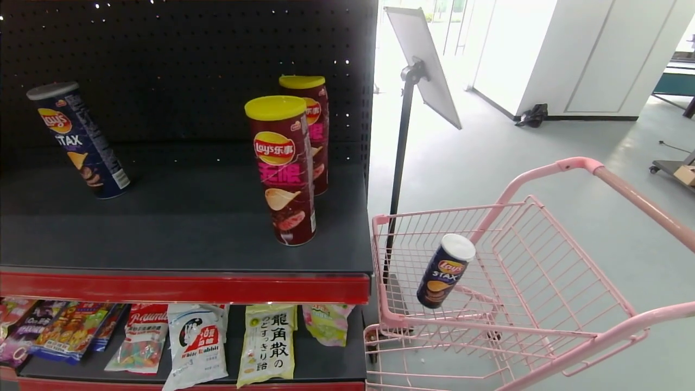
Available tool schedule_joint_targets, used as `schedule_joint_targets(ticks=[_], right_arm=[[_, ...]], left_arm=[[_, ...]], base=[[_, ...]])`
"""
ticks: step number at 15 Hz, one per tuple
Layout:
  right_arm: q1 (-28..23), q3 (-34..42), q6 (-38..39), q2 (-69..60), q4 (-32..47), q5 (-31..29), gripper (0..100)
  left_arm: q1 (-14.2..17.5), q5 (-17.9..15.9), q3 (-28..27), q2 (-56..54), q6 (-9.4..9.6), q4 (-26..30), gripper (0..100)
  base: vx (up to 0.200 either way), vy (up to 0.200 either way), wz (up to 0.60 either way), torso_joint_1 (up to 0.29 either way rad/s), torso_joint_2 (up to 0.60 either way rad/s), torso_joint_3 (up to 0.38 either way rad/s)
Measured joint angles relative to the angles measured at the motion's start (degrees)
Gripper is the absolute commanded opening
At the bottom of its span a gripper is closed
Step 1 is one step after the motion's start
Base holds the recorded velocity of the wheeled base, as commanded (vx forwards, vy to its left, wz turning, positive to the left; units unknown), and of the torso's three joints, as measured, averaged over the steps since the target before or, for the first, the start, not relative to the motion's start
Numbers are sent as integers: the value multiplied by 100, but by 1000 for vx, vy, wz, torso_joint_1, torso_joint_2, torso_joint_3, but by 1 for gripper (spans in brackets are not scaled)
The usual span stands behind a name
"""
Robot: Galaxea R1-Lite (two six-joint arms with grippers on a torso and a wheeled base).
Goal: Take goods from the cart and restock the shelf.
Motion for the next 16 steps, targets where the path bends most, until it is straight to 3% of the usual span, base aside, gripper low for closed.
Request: schedule_joint_targets(ticks=[9, 16], right_arm=[[-1, 0, -7, 0, 0, -2, 100], [0, -11, -96, 2, -46, 261, 100]], left_arm=[[0, 0, -1, 0, 0, 6, 100], [0, 0, -6, 0, 0, -2, 100]], base=[[0, 0, 0, -205, 522, 318], [0, 0, 0, -26, 66, 44]])
